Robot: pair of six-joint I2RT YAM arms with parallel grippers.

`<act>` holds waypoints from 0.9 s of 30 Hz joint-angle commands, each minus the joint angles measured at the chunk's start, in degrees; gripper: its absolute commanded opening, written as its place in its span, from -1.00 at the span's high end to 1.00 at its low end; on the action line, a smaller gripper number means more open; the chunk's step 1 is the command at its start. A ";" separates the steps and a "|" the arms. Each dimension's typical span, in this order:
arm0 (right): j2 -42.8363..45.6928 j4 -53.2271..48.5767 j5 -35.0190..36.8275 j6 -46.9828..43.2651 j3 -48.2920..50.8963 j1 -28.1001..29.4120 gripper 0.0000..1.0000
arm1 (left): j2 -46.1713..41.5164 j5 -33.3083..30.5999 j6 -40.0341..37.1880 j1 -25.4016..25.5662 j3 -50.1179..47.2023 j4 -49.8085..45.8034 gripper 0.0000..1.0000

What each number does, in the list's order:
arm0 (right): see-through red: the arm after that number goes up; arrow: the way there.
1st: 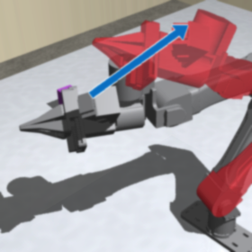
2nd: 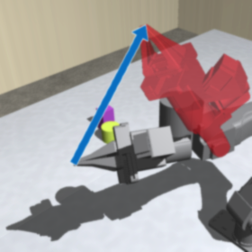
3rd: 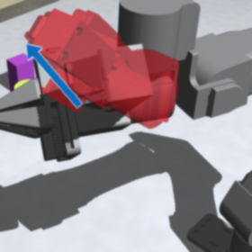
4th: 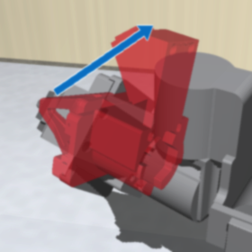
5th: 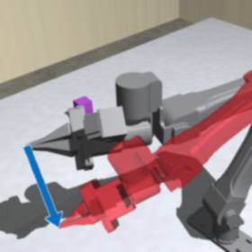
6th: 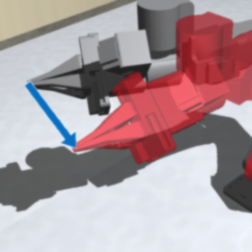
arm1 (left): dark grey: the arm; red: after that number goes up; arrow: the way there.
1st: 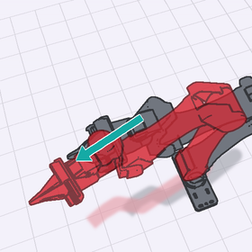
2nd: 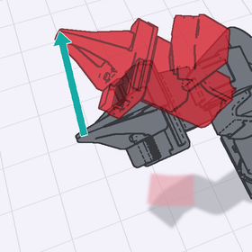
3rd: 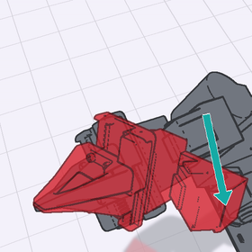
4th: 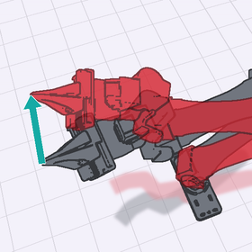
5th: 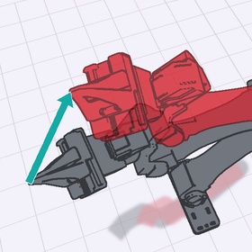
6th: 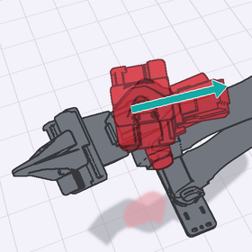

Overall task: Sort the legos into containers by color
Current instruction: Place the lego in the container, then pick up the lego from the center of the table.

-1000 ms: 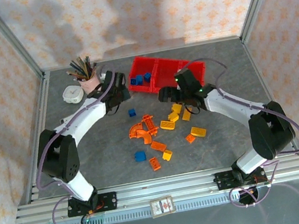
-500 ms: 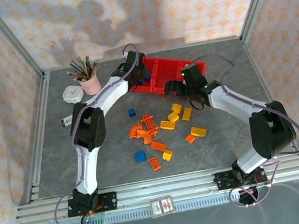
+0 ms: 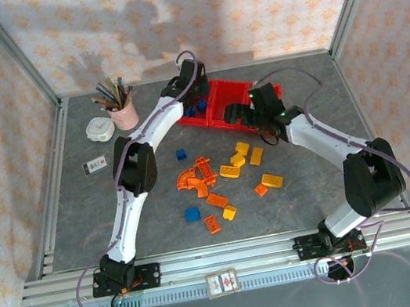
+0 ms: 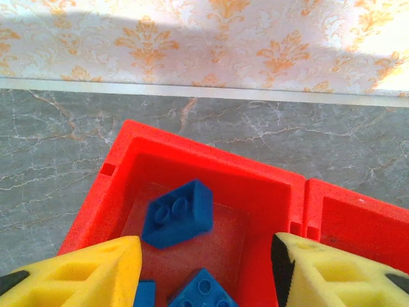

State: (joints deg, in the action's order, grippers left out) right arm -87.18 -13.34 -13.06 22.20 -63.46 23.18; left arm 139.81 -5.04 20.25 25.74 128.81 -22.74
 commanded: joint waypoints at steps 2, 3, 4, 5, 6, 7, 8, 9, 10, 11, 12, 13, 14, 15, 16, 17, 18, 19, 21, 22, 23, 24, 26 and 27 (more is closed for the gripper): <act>1.33 -1.60 0.83 -0.78 -1.46 -0.37 -0.99 | -6.77 1.62 0.40 -0.33 0.89 -6.89 -0.17; 1.58 -1.77 0.23 -0.54 -1.09 -0.41 -0.99 | -8.78 2.63 1.10 -0.12 -1.05 -7.99 -0.18; 1.95 -1.92 -0.23 -0.33 -0.67 -0.31 -0.99 | -11.11 3.35 1.59 0.10 -4.00 -8.73 -0.20; 2.22 -2.10 -0.70 -0.25 -0.25 -0.32 -0.99 | -13.40 3.73 2.03 0.34 -7.02 -9.17 -0.20; 2.72 -2.28 -0.86 -0.20 0.25 -0.16 -0.99 | -16.24 3.97 2.39 0.65 -11.09 -9.42 -0.20; 3.21 -2.39 -1.06 -0.22 0.92 0.01 -0.99 | -19.26 4.00 2.77 0.95 -15.58 -9.35 -0.21; 3.72 -2.52 -1.12 -0.14 1.50 0.18 -0.99 | -22.03 3.90 3.37 1.10 -19.62 -9.10 -0.22; 4.29 -2.66 -1.30 -0.09 2.27 0.41 -0.99 | -25.32 3.73 4.09 1.17 -24.54 -8.63 -0.23; 4.69 -2.78 -1.64 0.08 2.99 0.59 -0.99 | -28.63 3.59 4.86 1.23 -29.52 -7.96 -0.25; 4.90 -2.90 -2.06 0.20 3.60 0.85 -0.99 | -31.76 3.33 5.49 1.24 -33.78 -7.18 -0.27; 4.98 -3.28 -2.46 0.28 4.22 1.20 -0.99 | -34.85 3.28 5.99 1.18 -38.13 -6.46 -0.30; 4.99 -3.61 -2.59 0.30 4.60 1.62 -0.99 | -37.02 3.12 6.38 1.17 -41.59 -6.25 -0.31; 4.98 -3.97 -2.56 0.38 5.04 2.27 -0.99 | -39.06 2.62 7.05 1.23 -45.07 -6.37 -0.33; 4.93 -4.36 -2.17 0.39 5.39 3.00 -0.99 | -40.77 2.45 7.60 1.18 -48.07 -6.66 -0.35; 4.98 -4.56 -1.72 0.44 5.73 3.54 -0.99 | -41.93 2.39 7.89 1.24 -50.44 -6.90 -0.38; 5.22 -4.68 -1.25 0.63 6.25 4.24 -0.99 | -43.22 2.79 8.31 1.21 -53.30 -6.67 -0.41; 5.58 -4.55 -0.78 1.07 6.94 4.78 -0.99 | -44.05 3.65 8.64 1.17 -56.03 -6.17 -0.43; 5.86 -4.16 -0.77 1.39 7.68 5.19 -0.99 | -44.49 4.82 8.53 1.21 -57.96 -5.60 -0.45; 6.22 -3.66 -0.71 2.20 8.89 5.86 -0.99 | -44.67 5.75 8.86 1.24 -60.97 -4.86 -0.47; 6.23 -3.55 -0.45 2.47 9.26 6.06 -0.99 | -44.44 5.83 9.25 1.23 -61.79 -4.52 -0.48; 6.23 -3.42 -0.18 2.64 9.60 6.17 -0.99 | -44.06 6.34 9.37 1.25 -62.34 -4.08 -0.48; 6.14 -3.24 0.12 2.96 9.90 6.25 -0.99 | -43.46 6.91 9.43 1.28 -62.70 -3.66 -0.48; 5.97 -2.69 0.71 3.21 10.29 6.26 -0.99 | -41.84 6.86 9.67 1.28 -62.64 -3.03 -0.48; 5.79 -2.59 1.00 3.37 10.24 6.26 -0.99 | -40.80 6.48 9.80 1.27 -62.27 -2.96 -0.48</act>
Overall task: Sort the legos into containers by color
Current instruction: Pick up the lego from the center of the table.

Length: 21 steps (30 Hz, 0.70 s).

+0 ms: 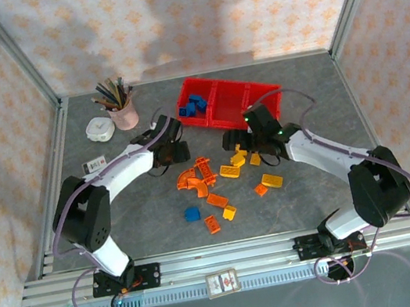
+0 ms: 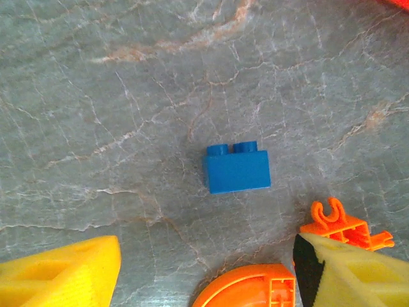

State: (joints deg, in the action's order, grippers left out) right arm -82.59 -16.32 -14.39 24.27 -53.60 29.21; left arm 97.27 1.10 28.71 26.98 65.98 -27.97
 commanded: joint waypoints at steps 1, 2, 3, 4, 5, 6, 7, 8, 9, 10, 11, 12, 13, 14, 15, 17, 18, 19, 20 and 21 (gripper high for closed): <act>0.96 0.30 2.38 1.36 0.19 0.23 -0.99 | 2.70 0.13 1.35 0.00 0.92 2.21 -0.47; 0.77 0.11 2.46 1.24 -0.20 0.23 -0.99 | 3.75 -0.24 1.33 0.01 1.48 2.13 -0.47; 0.73 -0.11 2.56 1.24 -0.50 0.22 -0.99 | 4.69 -0.76 1.47 0.01 1.93 2.25 -0.45; 0.75 0.13 2.70 1.03 -0.54 0.23 -0.99 | 5.38 -0.96 1.61 0.04 2.02 2.86 -0.45; 0.76 0.37 3.01 0.77 -0.54 0.25 -0.99 | 6.21 -0.95 1.62 0.06 2.17 3.79 -0.44; 0.62 0.29 3.58 0.46 -0.70 0.23 -0.99 | 7.11 -0.96 1.69 0.01 2.51 4.36 -0.43; 0.38 0.04 3.99 0.20 -1.11 0.23 -0.99 | 7.96 -1.21 1.84 0.03 3.02 4.49 -0.42; 0.03 -0.42 4.26 -0.18 -1.61 0.23 -0.99 | 8.95 -1.89 2.07 0.04 3.71 4.60 -0.41; -0.32 -0.73 4.24 -0.51 -2.04 0.23 -0.99 | 9.83 -2.59 2.19 0.05 4.47 4.67 -0.39; -0.63 -0.87 4.35 -0.75 -2.34 0.22 -0.99 | 10.67 -3.09 2.32 0.03 5.20 4.71 -0.38; -0.98 -1.07 4.30 -1.04 -2.75 0.23 -0.99 | 11.48 -3.46 2.32 0.04 6.07 4.75 -0.37; -1.23 -1.19 4.39 -1.29 -3.03 0.23 -0.99 | 11.71 -3.52 2.24 0.01 6.66 5.01 -0.36; -1.42 -1.34 4.44 -1.42 -3.25 0.23 -0.99 | 13.20 -3.81 2.50 0.06 6.87 5.48 -0.34; -1.57 -1.18 4.52 -1.63 -3.35 0.23 -0.99 | 14.01 -4.03 2.87 -0.08 7.09 5.76 -0.32; -1.71 -1.02 4.47 -1.77 -3.35 0.23 -0.99 | 14.73 -3.84 2.93 0.00 7.51 5.90 -0.30; -2.03 -0.79 4.63 -1.95 -3.35 0.23 -1.00 | 15.93 -4.22 3.28 -0.01 8.37 5.55 -0.25; -2.23 -0.80 4.67 -2.02 -3.35 0.23 -0.99 | 16.34 -4.49 3.41 -0.01 8.62 5.27 -0.21; -2.46 -0.74 4.62 -1.99 -3.43 0.17 -1.00 | 16.62 -4.69 3.44 -0.09 8.79 5.08 -0.20; -2.63 -0.62 4.45 -1.99 -3.46 0.20 -0.99 | 16.78 -4.71 3.69 -0.14 8.82 5.07 -0.19; -2.86 -0.49 4.31 -2.04 -3.44 0.23 -0.99 | 16.81 -4.52 3.76 -0.09 8.75 5.40 -0.19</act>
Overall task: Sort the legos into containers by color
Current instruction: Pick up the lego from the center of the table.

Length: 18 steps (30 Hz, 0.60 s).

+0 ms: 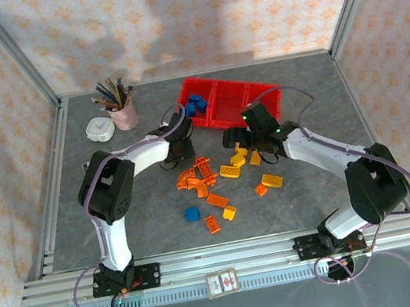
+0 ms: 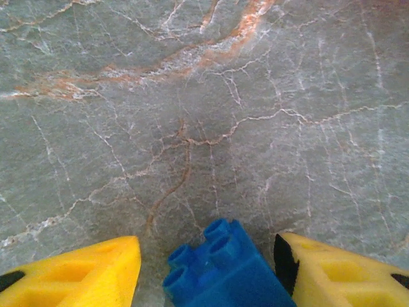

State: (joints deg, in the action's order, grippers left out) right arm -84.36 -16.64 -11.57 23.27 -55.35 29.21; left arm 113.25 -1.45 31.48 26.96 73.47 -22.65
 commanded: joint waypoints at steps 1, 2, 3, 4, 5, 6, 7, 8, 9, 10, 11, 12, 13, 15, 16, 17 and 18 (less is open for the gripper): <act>-1.23 -0.07 1.33 -0.99 -1.60 0.20 -0.99 | 0.83 -1.57 0.98 -0.06 0.94 0.89 -0.19; -1.41 0.11 1.33 -1.12 -1.60 0.16 -1.00 | 0.98 -1.28 0.87 -0.08 0.75 1.75 -0.20; -1.55 0.07 1.36 -1.12 -1.60 0.19 -1.00 | 1.28 -1.42 0.85 -0.15 0.91 1.99 -0.20; -1.77 0.05 1.31 -1.21 -1.75 0.22 -1.00 | 1.75 -1.97 0.77 -0.11 1.42 1.72 -0.20; -1.86 -0.05 1.29 -1.29 -1.85 0.17 -0.99 | 2.32 -2.63 0.62 -0.10 2.03 1.33 -0.20; -1.95 -0.14 1.29 -1.35 -1.94 0.16 -1.00 | 2.73 -3.23 0.50 -0.12 2.40 1.05 -0.20; -1.91 -0.12 1.27 -1.38 -1.95 0.14 -0.99 | 3.11 -3.86 0.30 -0.10 2.63 1.03 -0.20; -1.74 -0.13 1.37 -1.38 -1.89 0.15 -1.00 | 3.48 -4.16 0.16 -0.23 2.77 1.03 -0.19; -1.61 -0.09 1.46 -1.38 -1.89 0.14 -1.00 | 3.70 -4.00 0.11 -0.34 2.91 1.12 -0.18; -1.52 -0.11 1.54 -1.47 -1.73 0.14 -1.00 | 3.90 -3.84 0.23 -0.57 3.04 1.03 -0.16; -1.43 -0.18 1.63 -1.55 -1.78 0.14 -0.99 | 4.07 -3.75 0.44 -0.59 3.08 1.10 -0.14; -1.42 -0.15 1.66 -1.60 -1.72 0.14 -0.99 | 4.16 -3.67 0.37 -0.53 3.08 1.35 -0.13; -1.26 -0.19 1.78 -1.65 -1.59 0.14 -1.00 | 4.30 -3.25 0.33 -0.52 3.00 1.79 -0.12; -1.25 -0.32 1.87 -1.62 -1.60 0.09 -1.00 | 4.65 -2.52 0.18 -0.55 3.17 1.84 -0.09; -1.20 -0.26 1.88 -1.60 -1.52 0.06 -1.00 | 4.70 -2.41 0.16 -0.57 3.26 1.83 -0.05; -1.17 -0.31 1.83 -1.63 -1.46 0.06 -1.00 | 4.70 -2.41 0.16 -0.59 3.10 2.06 -0.01; -1.12 -0.32 1.85 -1.64 -1.43 0.06 -1.00 | 4.61 -2.22 0.16 -0.57 2.95 2.17 0.01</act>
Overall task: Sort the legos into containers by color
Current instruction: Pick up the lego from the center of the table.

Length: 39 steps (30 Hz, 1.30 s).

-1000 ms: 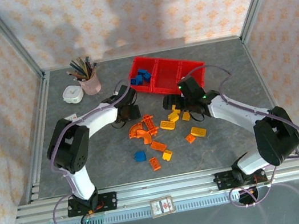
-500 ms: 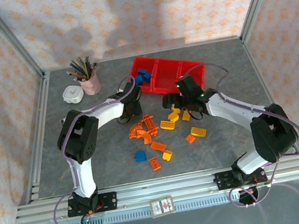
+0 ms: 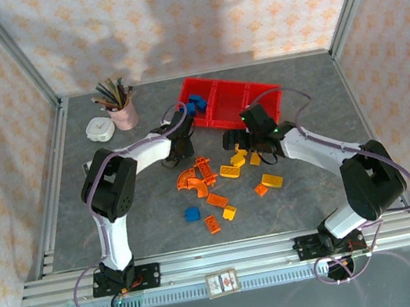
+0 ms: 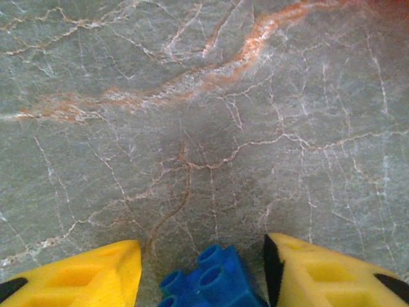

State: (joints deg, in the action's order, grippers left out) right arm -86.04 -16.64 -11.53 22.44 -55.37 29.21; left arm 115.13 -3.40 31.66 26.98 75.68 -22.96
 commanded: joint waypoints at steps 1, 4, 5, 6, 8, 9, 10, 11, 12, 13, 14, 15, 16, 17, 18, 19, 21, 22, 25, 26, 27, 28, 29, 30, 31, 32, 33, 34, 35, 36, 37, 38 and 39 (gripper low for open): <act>0.59 -0.39 1.84 -0.82 -1.40 0.06 -1.00 | 2.60 0.03 -0.01 -0.54 0.70 2.40 0.02; 0.82 -0.23 1.95 -0.85 -1.23 0.06 -1.00 | 1.69 0.88 0.40 -0.52 -0.28 2.98 0.07; 0.78 -0.17 1.97 -0.88 -1.23 -0.02 -1.00 | 1.44 1.02 0.52 -0.53 -0.58 3.22 0.10; 0.83 -0.20 2.03 -0.88 -1.23 -0.03 -1.00 | 1.20 1.03 0.66 -0.50 -0.77 3.11 0.12; 0.78 -0.19 1.78 -0.92 -1.40 -0.16 -1.00 | 0.60 1.11 0.85 -0.48 -0.88 2.93 0.15; 0.85 -0.21 1.61 -0.93 -1.49 -0.23 -1.00 | 0.32 1.11 0.90 -0.52 -0.95 2.92 0.20; 0.87 -0.19 1.40 -0.83 -1.57 -0.34 -1.00 | -0.05 1.27 1.03 -0.52 -1.04 3.00 0.22; 0.95 -0.07 1.33 -0.99 -1.58 -0.38 -0.99 | -0.40 1.33 1.04 -0.53 -1.06 3.18 0.22; 1.01 -0.08 1.31 -0.99 -1.66 -0.43 -1.00 | -0.67 1.38 1.07 -0.51 -1.06 3.19 0.23; 1.10 -0.09 1.20 -1.05 -1.67 -0.58 -1.00 | -1.03 1.57 1.17 -0.49 -0.93 3.11 0.24; 1.16 -0.07 1.15 -1.08 -1.76 -0.73 -1.00 | -1.21 1.79 1.19 -0.51 -0.80 2.95 0.25; 1.28 0.00 0.93 -1.16 -1.71 -0.94 -1.00 | -1.59 1.79 1.36 -0.41 -0.74 2.92 0.26; 1.37 0.06 0.66 -1.16 -1.75 -1.20 -1.00 | -1.95 1.82 1.51 -0.36 -0.80 3.00 0.27; 1.57 0.19 0.26 -1.25 -1.75 -1.47 -1.00 | -2.31 1.73 1.61 -0.37 -0.71 2.93 0.28; 1.58 0.21 0.07 -1.22 -1.75 -1.72 -1.00 | -2.58 1.59 1.64 -0.47 -0.51 2.76 0.28; 1.65 0.14 -0.13 -1.29 -1.88 -1.99 -1.00 | -2.86 1.55 1.57 -0.39 -0.20 2.31 0.29; 1.95 0.18 -0.63 -1.31 -1.86 -2.52 -1.00 | -3.46 1.38 1.58 -0.44 0.87 1.58 0.29; 2.25 0.36 -1.07 -1.33 -1.75 -2.87 -1.00 | -3.87 1.21 1.59 -0.43 1.34 1.45 0.30; 2.87 0.68 -1.30 -1.35 -1.41 -3.75 -1.00 | -4.74 0.32 4.04 -0.48 2.76 2.19 0.30; 2.90 0.62 -1.32 -1.43 -1.39 -4.00 -1.00 | -4.52 -0.09 4.22 -0.49 3.61 2.31 0.30; 2.98 0.59 -1.39 -1.45 -1.40 -4.28 -1.00 | -4.14 -0.36 4.29 -0.52 4.87 2.24 0.30; 2.93 0.51 -1.53 -1.58 -1.49 -4.49 -1.00 | -3.33 -0.74 4.37 -0.53 6.43 1.95 0.30; 3.06 0.46 -1.57 -1.69 -1.58 -4.59 -1.00 | -2.46 -1.19 4.34 -0.57 8.26 1.46 0.30; 3.16 0.47 -1.53 -1.76 -1.58 -4.75 -1.00 | -1.48 -1.57 4.22 -0.54 9.92 1.05 0.30; 3.33 0.43 -1.52 -1.77 -1.58 -4.91 -1.00 | -0.29 -2.06 4.05 -0.53 11.85 0.61 0.30; 3.41 0.46 -1.49 -1.82 -1.58 -4.95 -1.00 | 0.80 -2.27 4.07 -0.62 13.65 0.16 0.30; 3.46 0.54 -1.40 -1.95 -1.57 -5.11 -0.99 | 2.07 -2.31 3.82 -0.68 15.64 -0.15 0.30; 3.51 0.41 -1.39 -1.95 -1.58 -5.21 -1.00 | 3.27 -2.87 3.68 -0.62 17.40 -0.51 0.30; 3.51 0.41 -1.39 -2.04 -1.60 -5.38 -1.00 | 4.30 -3.37 3.67 -0.77 18.67 -0.73 0.30; 3.55 0.34 -1.51 -2.04 -1.58 -5.46 -1.00 | 5.39 -3.66 3.67 -0.81 20.25 -0.95 0.30; 3.59 0.30 -1.51 -2.04 -1.58 -5.56 -1.00 | 6.48 -4.04 3.67 -0.96 21.68 -1.00 0.30; 3.60 0.19 -1.51 -2.09 -1.67 -5.62 -1.00 | 7.59 -4.14 3.58 -1.19 22.86 -1.26 0.30; 3.66 0.12 -1.50 -2.04 -1.75 -5.66 -1.00 | 8.79 -4.22 3.54 -1.48 24.31 -1.89 0.30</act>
State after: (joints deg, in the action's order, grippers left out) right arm -84.14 -16.58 -13.34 21.23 -55.40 23.99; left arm 120.11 -5.10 34.70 26.61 97.56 -22.13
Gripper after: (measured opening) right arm 0.998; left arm 0.354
